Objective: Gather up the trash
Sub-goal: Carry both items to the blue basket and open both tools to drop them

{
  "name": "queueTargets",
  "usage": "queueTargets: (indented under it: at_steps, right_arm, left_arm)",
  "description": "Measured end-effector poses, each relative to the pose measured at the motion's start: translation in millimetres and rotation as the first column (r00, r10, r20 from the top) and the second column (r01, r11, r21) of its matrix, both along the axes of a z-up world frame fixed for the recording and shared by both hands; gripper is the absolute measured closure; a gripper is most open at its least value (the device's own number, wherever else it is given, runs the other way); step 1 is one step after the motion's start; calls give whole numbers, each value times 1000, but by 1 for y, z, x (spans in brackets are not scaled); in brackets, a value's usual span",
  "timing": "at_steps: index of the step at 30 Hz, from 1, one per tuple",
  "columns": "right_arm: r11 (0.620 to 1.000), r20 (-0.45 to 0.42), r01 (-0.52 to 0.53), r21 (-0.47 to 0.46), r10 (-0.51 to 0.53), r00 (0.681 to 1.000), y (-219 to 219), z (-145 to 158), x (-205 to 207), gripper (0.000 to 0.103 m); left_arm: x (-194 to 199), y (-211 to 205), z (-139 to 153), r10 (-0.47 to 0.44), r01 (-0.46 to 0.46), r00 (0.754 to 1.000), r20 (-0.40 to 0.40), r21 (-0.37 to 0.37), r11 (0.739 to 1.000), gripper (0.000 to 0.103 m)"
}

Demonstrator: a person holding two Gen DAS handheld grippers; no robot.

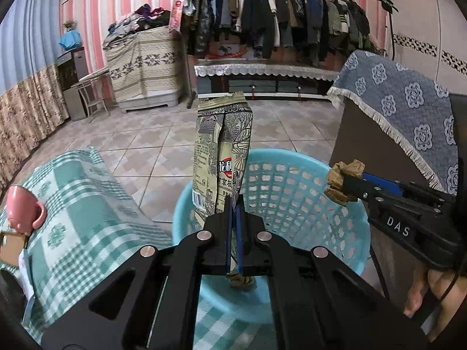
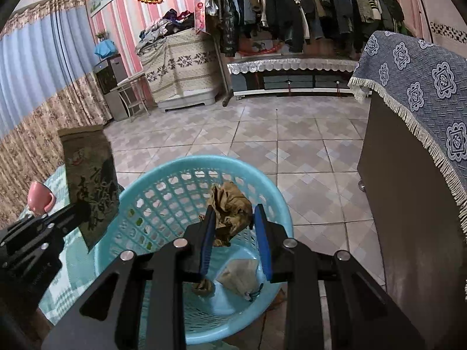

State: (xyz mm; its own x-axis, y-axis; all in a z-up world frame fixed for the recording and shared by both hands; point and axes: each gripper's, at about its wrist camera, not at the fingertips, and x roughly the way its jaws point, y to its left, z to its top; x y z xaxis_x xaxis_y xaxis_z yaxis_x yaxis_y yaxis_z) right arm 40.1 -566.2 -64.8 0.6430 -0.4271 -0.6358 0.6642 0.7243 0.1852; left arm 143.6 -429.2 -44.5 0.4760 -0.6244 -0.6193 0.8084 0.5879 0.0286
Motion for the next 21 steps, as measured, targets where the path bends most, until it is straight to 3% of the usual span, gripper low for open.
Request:
queueTargets:
  at_steps: [3, 5, 7, 11, 13, 21]
  right_arm:
    - [1000, 4, 11, 7, -11, 1000, -3, -1, -1, 75]
    - [1000, 8, 16, 13, -16, 1000, -4, 0, -3, 75]
    - [1000, 8, 17, 15, -17, 1000, -3, 0, -3, 75]
    - [1000, 9, 10, 17, -10, 1000, -3, -1, -2, 75]
    - [1000, 8, 5, 13, -5, 1000, -1, 0, -1, 75]
    - [999, 0, -37, -8, 37, 999, 16, 1, 17, 73]
  left_arm:
    - [1, -9, -6, -5, 4, 1000, 10, 29, 1000, 100]
    - [4, -9, -6, 2, -3, 1000, 9, 37, 999, 87]
    - [8, -6, -6, 24, -24, 1000, 9, 35, 999, 59]
    - [15, 4, -4, 85, -87, 995, 47, 44, 995, 42]
    - [21, 15, 1, 126, -128, 990, 56, 28, 991, 28]
    - [42, 52, 19, 277, -276, 957, 86, -23, 961, 12]
